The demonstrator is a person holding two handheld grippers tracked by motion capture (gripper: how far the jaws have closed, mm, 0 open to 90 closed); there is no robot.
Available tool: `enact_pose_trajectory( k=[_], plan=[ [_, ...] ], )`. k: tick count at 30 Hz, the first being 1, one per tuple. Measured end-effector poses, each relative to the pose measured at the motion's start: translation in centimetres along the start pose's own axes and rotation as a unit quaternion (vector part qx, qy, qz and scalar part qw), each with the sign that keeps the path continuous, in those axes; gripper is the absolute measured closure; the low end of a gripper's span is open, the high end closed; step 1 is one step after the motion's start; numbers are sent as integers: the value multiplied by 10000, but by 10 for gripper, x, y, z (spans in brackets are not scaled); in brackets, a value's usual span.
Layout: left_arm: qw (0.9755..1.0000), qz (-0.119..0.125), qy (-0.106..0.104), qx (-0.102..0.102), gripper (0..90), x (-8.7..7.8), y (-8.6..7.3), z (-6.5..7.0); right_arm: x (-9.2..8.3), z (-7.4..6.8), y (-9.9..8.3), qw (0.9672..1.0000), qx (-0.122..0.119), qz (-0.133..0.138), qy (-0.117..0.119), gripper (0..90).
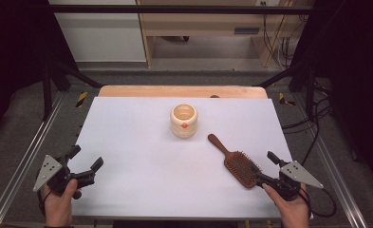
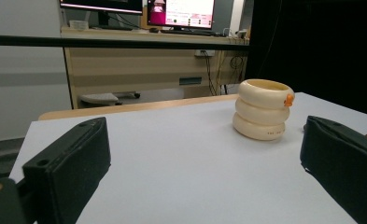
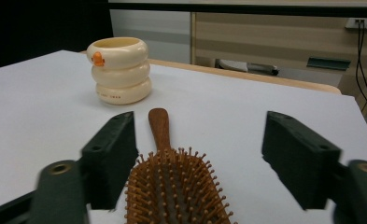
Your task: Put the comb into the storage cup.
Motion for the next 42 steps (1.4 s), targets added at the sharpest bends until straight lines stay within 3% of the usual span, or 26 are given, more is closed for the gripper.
enact_pose_trajectory(
  k=[5,7,11,15,16,25,36,42],
  plan=[
    [10000,-6,3,11,18,0,0,0,-8,-1,-2,9999,14,-133,10,509],
    [10000,-14,12,9,18,0,0,0,-8,-1,-2,9999,8,-146,13,540],
    [10000,-30,11,22,20,0,0,0,-9,0,-7,9995,-116,-309,7,709],
    [10000,-31,13,21,20,0,-1,0,-9,0,-9,9991,-112,-410,41,783],
    [10000,-28,14,12,20,0,-1,0,-9,0,-11,9984,-12,-550,89,816],
    [10000,-34,16,26,20,0,-1,0,-9,0,-13,9973,109,-707,193,899],
    [10000,-36,19,34,20,0,-1,0,-10,-1,-14,9954,141,-900,295,900],
    [10000,-41,24,39,20,0,-1,0,-17,-4,-20,9925,186,-1156,361,900]
  ],
)
Point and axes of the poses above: each handheld gripper's, and its own axes: x roughly forward along the jaws, y roughly out of its top, z roughly to its right, the point moved 2 cm from there along x, roughly forward along the jaws, and after that the axes turned 15 degrees about -x, right-handed, at the moved point
